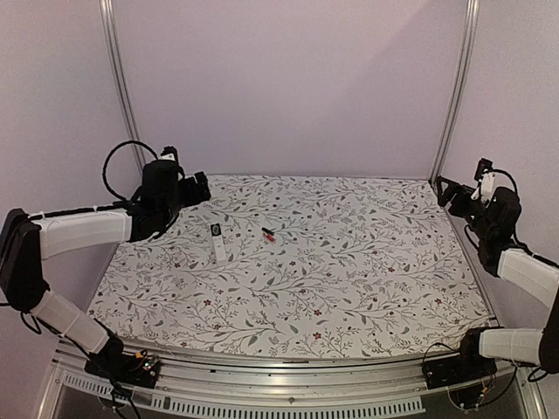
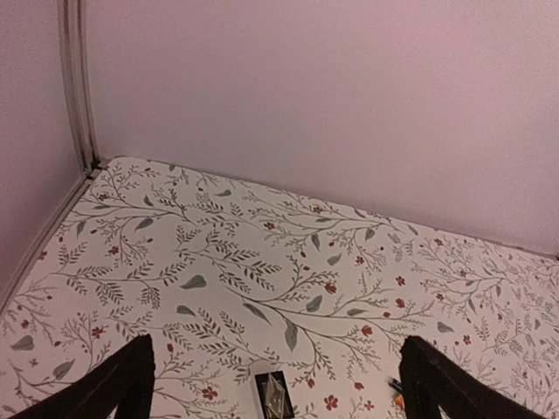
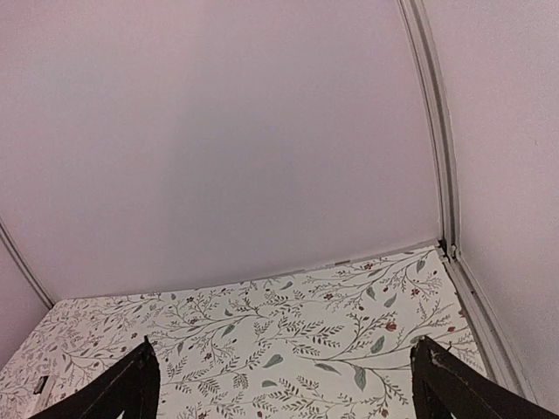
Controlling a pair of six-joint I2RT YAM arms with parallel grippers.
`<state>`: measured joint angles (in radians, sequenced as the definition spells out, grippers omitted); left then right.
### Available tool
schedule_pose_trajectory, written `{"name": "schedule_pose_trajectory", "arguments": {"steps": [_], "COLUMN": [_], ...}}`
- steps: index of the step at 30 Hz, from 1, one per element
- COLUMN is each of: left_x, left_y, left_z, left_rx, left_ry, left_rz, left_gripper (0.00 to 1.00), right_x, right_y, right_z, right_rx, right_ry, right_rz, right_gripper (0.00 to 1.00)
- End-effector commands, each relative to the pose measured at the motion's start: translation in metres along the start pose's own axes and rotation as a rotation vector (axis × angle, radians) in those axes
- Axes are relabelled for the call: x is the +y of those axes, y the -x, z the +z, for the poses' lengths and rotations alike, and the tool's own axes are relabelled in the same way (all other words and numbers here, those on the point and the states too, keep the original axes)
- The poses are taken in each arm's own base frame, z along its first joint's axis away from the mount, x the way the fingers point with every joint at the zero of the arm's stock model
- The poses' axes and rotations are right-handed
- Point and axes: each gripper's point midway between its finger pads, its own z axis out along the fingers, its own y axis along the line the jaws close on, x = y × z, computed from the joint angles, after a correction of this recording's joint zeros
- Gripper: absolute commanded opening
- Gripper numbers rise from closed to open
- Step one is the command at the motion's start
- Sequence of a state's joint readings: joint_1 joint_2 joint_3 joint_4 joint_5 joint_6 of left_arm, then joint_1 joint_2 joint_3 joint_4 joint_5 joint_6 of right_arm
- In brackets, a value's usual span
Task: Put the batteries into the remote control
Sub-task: Pick up the remote control from the center of the board.
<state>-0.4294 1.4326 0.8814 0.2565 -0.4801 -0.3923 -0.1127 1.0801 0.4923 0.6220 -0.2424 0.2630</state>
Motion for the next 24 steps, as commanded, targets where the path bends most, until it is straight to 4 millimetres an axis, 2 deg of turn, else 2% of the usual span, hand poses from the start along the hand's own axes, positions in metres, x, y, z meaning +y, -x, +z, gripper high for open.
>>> {"name": "schedule_pose_trajectory", "arguments": {"steps": [1,4,9,13,20,22,24], "left_x": [-0.014,-0.021,-0.033,-0.024,-0.002,0.001,0.002], "left_y": [-0.083,-0.116,-0.163,-0.205,-0.234,-0.238,-0.239], "left_z": [-0.002,0.008,0.030,0.032,0.030,0.030,0.031], "left_rx": [0.282,0.404,0.497,0.603,0.628,0.632,0.631], "left_ry": [0.072,0.147,0.188,0.240,0.323,0.332,0.330], "left_rz": [-0.046,-0.077,-0.069,-0.139,-0.111,-0.110,-0.112], "left_gripper": [0.97,0.99,1.00,1.00,0.97,0.92,0.82], "right_x": [0.005,0.024,0.030,0.035,0.042,0.043,0.044], "right_y": [-0.040,-0.045,-0.059,-0.068,-0.068,-0.067,-0.067], "right_z": [-0.013,-0.016,-0.023,-0.027,-0.032,-0.033,-0.033], "right_rx": [0.190,0.248,0.338,0.396,0.391,0.390,0.387], "right_ry": [-0.108,-0.140,-0.226,-0.232,-0.207,-0.204,-0.202], "right_rz": [0.188,0.160,0.085,0.076,0.088,0.094,0.095], "right_gripper": [0.99,0.99,0.99,0.99,0.99,0.99,0.99]}}
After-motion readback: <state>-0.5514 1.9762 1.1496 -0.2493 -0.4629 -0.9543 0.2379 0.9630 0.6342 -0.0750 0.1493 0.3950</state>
